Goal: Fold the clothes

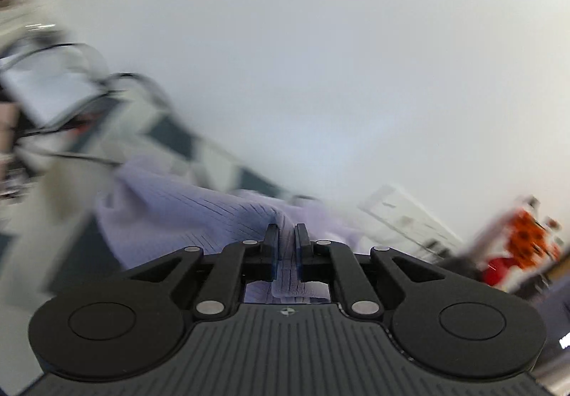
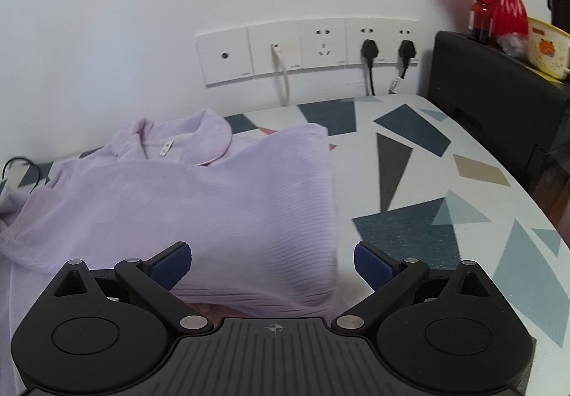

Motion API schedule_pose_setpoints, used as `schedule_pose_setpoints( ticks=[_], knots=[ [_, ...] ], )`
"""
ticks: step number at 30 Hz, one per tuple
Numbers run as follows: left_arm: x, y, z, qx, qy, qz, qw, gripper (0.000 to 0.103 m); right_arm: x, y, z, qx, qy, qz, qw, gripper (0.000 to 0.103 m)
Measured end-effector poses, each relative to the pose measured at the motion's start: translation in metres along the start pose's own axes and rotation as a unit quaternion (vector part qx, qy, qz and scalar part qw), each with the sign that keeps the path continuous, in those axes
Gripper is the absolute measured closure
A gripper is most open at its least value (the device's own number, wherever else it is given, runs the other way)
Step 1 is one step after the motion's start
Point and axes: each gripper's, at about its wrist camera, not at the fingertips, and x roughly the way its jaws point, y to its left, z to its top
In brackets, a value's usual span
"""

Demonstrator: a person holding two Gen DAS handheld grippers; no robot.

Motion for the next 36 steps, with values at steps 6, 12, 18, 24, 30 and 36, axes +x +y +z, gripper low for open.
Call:
schedule_pose_setpoints(
  ticks=[6, 12, 18, 24, 30, 36],
  knots=[
    [0.079, -0.094, -0.034, 0.043, 0.067, -0.097, 0.9921, 0.094, -0.006, -0.029, -0.002, 0.024, -0.009, -0.009, 1.000, 0.005],
    [0.178, -0.156, -0.113, 0.077, 0.161, -0.114, 0.9772, 0.094, -0.012, -0.061, -0.012, 0.069, -0.011, -0.024, 0.997, 0.005],
    [0.251, -0.170, -0.165, 0.085, 0.213, -0.070, 0.9707, 0.094, -0.015, -0.076, -0.023, 0.077, -0.015, -0.041, 0.996, 0.005],
    [0.290, -0.148, -0.180, 0.084, 0.237, -0.016, 0.9677, 0.091, -0.015, -0.079, -0.028, 0.073, -0.013, -0.045, 0.996, 0.005],
    [0.262, -0.144, -0.143, 0.070, 0.281, -0.072, 0.9543, 0.035, -0.015, -0.071, -0.022, 0.061, -0.014, -0.033, 0.998, 0.006],
    [0.202, -0.134, -0.088, 0.113, 0.230, -0.093, 0.9620, 0.026, -0.006, -0.043, -0.002, 0.011, -0.017, 0.004, 1.000, 0.006]
  ],
)
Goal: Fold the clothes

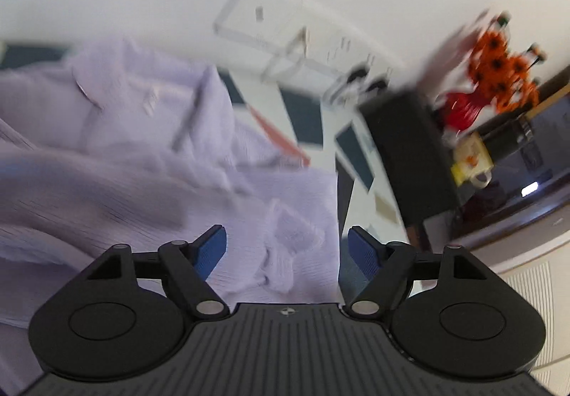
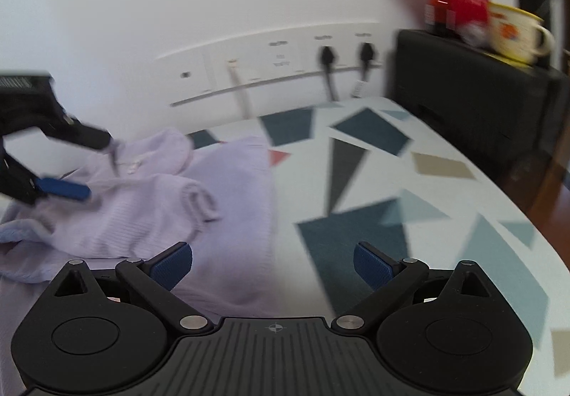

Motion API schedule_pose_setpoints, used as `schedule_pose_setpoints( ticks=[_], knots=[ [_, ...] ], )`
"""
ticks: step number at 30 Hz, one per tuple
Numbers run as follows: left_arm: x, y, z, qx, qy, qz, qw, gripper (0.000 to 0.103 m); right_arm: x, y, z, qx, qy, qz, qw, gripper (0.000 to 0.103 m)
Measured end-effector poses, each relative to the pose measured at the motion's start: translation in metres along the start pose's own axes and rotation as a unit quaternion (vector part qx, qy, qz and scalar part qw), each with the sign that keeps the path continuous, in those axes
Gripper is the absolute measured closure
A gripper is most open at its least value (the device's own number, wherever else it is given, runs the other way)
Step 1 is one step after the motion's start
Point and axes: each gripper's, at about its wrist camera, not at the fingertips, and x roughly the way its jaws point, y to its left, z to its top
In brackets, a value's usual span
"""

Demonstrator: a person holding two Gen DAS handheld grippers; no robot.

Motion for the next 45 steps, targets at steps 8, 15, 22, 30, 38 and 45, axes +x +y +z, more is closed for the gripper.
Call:
schedule_pose_setpoints(
  ticks=[8, 15, 22, 30, 38, 45],
  knots=[
    [-0.096, 0.094, -0.023, -0.014, -0.098, 0.155, 0.9830, 0.026, 0.040, 0.053, 0.011, -0.067, 0.037, 0.071, 0.995, 0.034],
    [-0.128, 0.165, -0.071, -0.028, -0.102, 0.271, 0.9568, 0.026, 0.073, 0.072, 0.024, -0.074, 0.046, 0.047, 0.995, 0.035],
    [-0.110, 0.171, -0.073, -0.016, -0.114, 0.298, 0.9476, 0.026, 0.090, 0.079, 0.059, -0.082, 0.024, 0.029, 0.996, 0.088],
    [-0.084, 0.170, -0.067, 0.001, -0.117, 0.359, 0.9260, 0.026, 0.083, 0.055, 0.094, 0.038, -0.041, -0.012, 0.998, 0.060],
    [-0.084, 0.169, -0.073, 0.001, -0.121, 0.354, 0.9273, 0.066, 0.071, 0.019, 0.072, 0.081, -0.007, 0.011, 0.997, 0.058],
    [-0.077, 0.165, -0.074, 0.014, -0.112, 0.373, 0.9209, 0.066, 0.082, 0.051, 0.040, -0.009, 0.039, 0.038, 0.998, 0.058]
  ],
)
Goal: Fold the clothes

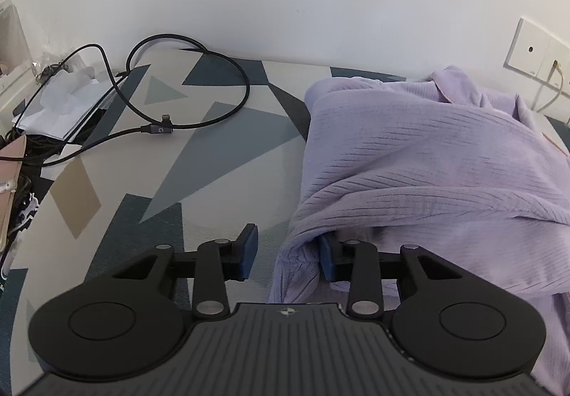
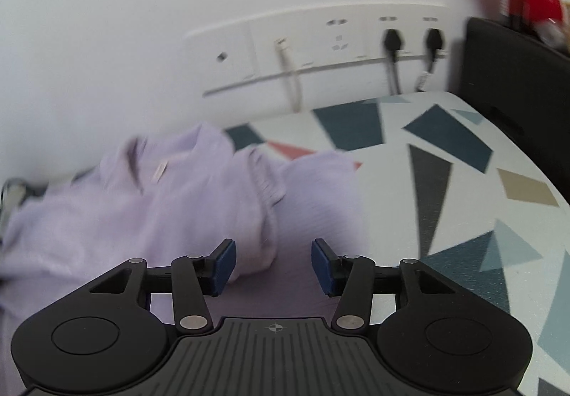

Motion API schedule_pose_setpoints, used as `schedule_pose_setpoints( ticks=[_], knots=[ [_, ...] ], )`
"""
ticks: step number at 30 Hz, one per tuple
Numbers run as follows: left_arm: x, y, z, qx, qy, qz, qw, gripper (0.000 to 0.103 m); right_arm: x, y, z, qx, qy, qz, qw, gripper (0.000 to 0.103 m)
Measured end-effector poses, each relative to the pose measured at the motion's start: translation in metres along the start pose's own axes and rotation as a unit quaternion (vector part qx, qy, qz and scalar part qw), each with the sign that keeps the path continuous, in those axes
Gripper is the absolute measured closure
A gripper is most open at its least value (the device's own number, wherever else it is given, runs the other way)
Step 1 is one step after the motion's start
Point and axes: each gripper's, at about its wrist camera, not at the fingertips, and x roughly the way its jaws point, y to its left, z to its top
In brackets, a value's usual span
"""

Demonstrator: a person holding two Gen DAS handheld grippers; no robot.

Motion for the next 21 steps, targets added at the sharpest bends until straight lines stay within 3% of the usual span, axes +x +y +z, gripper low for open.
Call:
schedule_pose_setpoints(
  ticks=[1, 4, 5, 10, 13, 15, 17, 21],
  knots=[
    [0.000, -0.001, 0.000, 0.003, 0.000, 0.002, 1.0000, 0.066, 0.004, 0.004, -0.001, -0.007, 0.004, 0.001, 1.000, 0.059],
    [0.000, -0.002, 0.000, 0.011, -0.002, 0.006, 0.9999, 0.068, 0.014, 0.010, 0.008, -0.017, 0.029, 0.006, 0.999, 0.089],
    [0.000, -0.002, 0.000, 0.010, -0.001, 0.005, 0.9999, 0.069, 0.015, 0.011, 0.015, -0.014, 0.036, 0.008, 0.999, 0.091],
    [-0.002, -0.004, 0.003, 0.004, 0.002, 0.004, 1.0000, 0.069, -0.034, 0.018, 0.072, -0.016, -0.069, 0.037, 0.997, 0.096],
    [-0.006, -0.008, 0.002, 0.007, -0.003, 0.003, 1.0000, 0.069, -0.084, 0.025, 0.103, -0.028, -0.143, 0.079, 0.986, 0.098],
    [-0.007, -0.011, 0.001, 0.019, -0.003, 0.006, 0.9998, 0.069, -0.111, 0.030, 0.108, -0.056, -0.167, 0.092, 0.980, 0.098],
    [-0.008, -0.012, 0.000, 0.032, -0.003, 0.008, 0.9995, 0.069, -0.118, 0.023, 0.099, -0.061, -0.149, 0.080, 0.984, 0.098],
    [-0.008, -0.007, -0.002, 0.050, 0.003, -0.001, 0.9987, 0.069, -0.088, -0.019, 0.051, 0.010, -0.020, 0.029, 0.999, 0.098]
  ],
)
